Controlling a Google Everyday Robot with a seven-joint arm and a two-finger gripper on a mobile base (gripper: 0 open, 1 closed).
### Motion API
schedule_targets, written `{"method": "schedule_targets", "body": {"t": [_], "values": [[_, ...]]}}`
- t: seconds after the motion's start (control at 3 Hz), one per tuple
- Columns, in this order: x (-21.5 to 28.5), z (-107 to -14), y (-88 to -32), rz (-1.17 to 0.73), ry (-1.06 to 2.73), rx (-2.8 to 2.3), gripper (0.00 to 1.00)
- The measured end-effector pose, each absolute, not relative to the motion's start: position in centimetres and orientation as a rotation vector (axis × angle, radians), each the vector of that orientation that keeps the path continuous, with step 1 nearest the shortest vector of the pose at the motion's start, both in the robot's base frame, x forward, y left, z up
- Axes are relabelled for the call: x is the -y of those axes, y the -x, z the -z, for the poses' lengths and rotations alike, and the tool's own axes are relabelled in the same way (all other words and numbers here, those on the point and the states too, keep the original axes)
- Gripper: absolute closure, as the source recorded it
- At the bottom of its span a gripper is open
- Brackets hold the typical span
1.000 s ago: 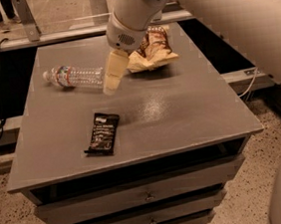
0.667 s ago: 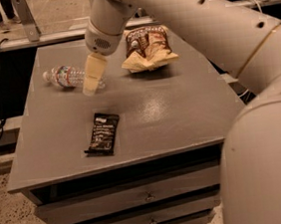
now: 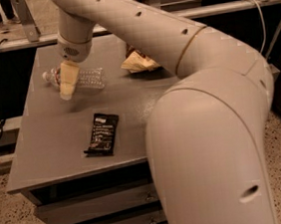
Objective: Place water bottle upright
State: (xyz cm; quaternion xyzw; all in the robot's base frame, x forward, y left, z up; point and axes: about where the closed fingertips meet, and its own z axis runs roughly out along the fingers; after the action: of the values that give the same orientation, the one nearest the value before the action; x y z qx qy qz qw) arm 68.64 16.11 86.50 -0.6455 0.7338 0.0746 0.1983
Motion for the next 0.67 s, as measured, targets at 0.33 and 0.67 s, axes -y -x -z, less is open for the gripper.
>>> {"method": "schedule_targets", "body": {"t": [0.33, 0.67], "values": [[-18.5, -85.0, -69.2, -0.157, 1.828, -2.111, 0.0], [-20.1, -83.9, -69.8, -0.097, 1.842, -2.18, 0.0]]}}
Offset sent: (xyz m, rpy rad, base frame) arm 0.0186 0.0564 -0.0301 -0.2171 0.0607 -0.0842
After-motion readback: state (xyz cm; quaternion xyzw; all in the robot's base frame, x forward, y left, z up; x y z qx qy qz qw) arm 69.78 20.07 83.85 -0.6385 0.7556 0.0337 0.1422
